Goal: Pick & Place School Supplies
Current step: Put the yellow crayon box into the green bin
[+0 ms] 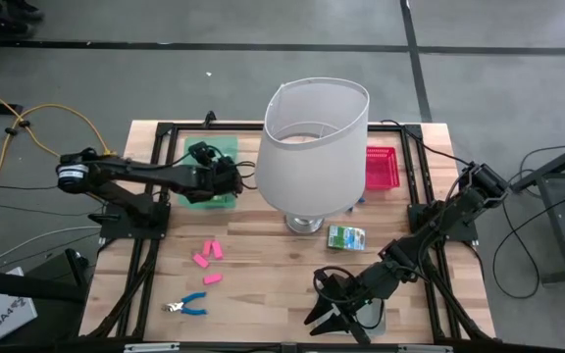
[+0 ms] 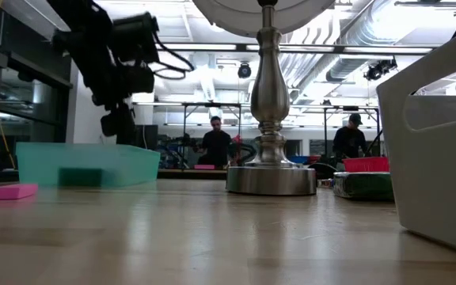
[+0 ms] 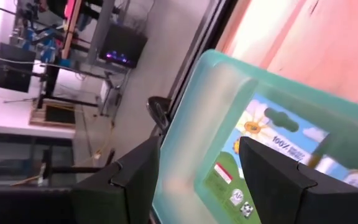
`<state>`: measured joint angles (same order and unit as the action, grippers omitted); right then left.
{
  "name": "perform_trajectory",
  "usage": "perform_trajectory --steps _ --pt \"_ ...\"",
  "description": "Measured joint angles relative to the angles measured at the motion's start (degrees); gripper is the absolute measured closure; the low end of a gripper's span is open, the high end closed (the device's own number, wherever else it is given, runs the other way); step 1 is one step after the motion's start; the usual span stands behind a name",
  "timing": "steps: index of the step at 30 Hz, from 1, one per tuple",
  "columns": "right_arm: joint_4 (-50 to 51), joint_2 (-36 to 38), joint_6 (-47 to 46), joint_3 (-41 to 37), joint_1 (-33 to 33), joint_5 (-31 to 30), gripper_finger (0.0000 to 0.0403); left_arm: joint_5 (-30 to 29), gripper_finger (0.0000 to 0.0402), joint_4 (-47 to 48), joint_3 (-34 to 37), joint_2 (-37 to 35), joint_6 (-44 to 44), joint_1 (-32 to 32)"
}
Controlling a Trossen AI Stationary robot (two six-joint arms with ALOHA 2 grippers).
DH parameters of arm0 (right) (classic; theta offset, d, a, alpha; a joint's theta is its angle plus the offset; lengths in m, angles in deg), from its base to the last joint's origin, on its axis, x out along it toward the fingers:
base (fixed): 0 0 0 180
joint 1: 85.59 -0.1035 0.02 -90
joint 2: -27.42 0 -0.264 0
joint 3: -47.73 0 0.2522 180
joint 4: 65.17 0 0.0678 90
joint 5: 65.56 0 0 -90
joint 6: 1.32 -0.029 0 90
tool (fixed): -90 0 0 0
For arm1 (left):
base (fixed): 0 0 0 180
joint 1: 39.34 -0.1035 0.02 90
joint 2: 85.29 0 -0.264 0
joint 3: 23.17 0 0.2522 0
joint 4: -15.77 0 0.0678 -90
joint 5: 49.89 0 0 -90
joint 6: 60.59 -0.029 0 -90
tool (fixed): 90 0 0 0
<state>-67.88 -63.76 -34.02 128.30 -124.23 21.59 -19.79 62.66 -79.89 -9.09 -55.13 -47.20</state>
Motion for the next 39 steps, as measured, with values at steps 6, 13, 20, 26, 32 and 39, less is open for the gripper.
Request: perform_trajectory --steps 6,13,20,26,32,39 --pt "0.0 0.0 0.0 0.0 0.0 0.0 0.0291 3.5 0.0191 4.6 0.0 -6.4 5.4 5.5" --pt "0.9 0.0 0.0 0.0 0.0 0.1 0.0291 13.5 0.0191 5.1 0.0 -10.8 11.4 17.4" --pt "12.5 0.0 -3.7 0.0 1.2 -0.2 0.0291 15.6 0.0195 1.0 0.0 -10.9 15.1 30.0" --pt "24.9 0.0 -6.6 0.0 2.8 -3.1 0.0297 18.1 0.0196 -9.0 0.0 -10.9 15.2 37.1" --pt "38.4 0.0 -9.0 0.0 4.2 -6.1 0.0314 19.3 0.0196 -14.3 0.0 -9.8 15.2 41.1" --pt "51.1 0.5 -13.3 0.0 5.0 -8.9 0.0329 19.4 0.0196 -20.5 0.0 -6.1 15.2 42.5"
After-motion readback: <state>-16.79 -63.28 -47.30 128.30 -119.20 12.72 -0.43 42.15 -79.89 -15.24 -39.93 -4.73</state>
